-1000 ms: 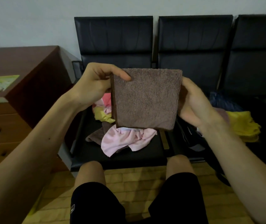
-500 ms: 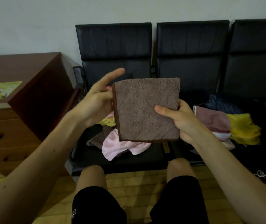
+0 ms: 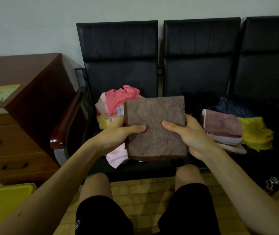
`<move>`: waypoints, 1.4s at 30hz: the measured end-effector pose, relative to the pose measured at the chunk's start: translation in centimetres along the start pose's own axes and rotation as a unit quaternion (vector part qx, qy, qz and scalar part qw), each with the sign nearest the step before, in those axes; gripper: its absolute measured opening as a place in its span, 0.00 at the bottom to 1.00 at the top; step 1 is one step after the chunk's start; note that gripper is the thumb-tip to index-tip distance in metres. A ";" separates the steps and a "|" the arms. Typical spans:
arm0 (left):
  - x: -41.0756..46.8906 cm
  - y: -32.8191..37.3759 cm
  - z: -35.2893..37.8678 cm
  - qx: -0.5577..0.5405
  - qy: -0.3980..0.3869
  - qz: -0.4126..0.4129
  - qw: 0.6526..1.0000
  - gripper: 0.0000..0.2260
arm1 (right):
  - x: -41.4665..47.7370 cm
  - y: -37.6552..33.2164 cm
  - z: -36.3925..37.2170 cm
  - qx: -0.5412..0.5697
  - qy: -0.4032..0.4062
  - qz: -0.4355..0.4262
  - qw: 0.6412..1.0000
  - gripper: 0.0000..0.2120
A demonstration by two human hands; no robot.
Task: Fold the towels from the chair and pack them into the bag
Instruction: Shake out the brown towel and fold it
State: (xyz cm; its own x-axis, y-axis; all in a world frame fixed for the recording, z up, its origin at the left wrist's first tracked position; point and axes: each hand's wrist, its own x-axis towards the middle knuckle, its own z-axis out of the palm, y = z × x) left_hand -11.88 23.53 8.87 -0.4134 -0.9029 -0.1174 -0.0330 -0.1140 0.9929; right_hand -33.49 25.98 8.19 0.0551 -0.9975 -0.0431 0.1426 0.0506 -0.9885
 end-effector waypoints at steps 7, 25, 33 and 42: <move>0.0 -4.8 -0.3 0.021 0.008 -0.098 0.995 0.09 | -1.5 5.1 -3.1 -0.068 -0.101 0.133 0.984 0.24; 1.9 -6.8 4.2 -0.052 -0.152 -0.103 0.982 0.29 | -3.9 8.7 -11.2 0.055 -0.047 0.128 0.989 0.27; 4.5 -8.0 6.5 -0.012 -0.214 -0.125 0.969 0.17 | -5.3 10.4 -15.4 0.022 -0.012 0.120 0.992 0.04; 7.8 -11.3 12.7 0.120 -0.161 -0.058 0.978 0.07 | -7.0 12.8 -19.5 -0.087 0.084 0.033 0.992 0.07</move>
State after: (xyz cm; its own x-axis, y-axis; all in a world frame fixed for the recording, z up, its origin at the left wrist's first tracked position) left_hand -26.30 23.05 -3.02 -0.6586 -0.7073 -0.2570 -0.2931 -0.0735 0.9533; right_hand -51.30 32.70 -7.00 -0.1081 -0.9871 -0.1184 -0.0293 0.1222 -0.9921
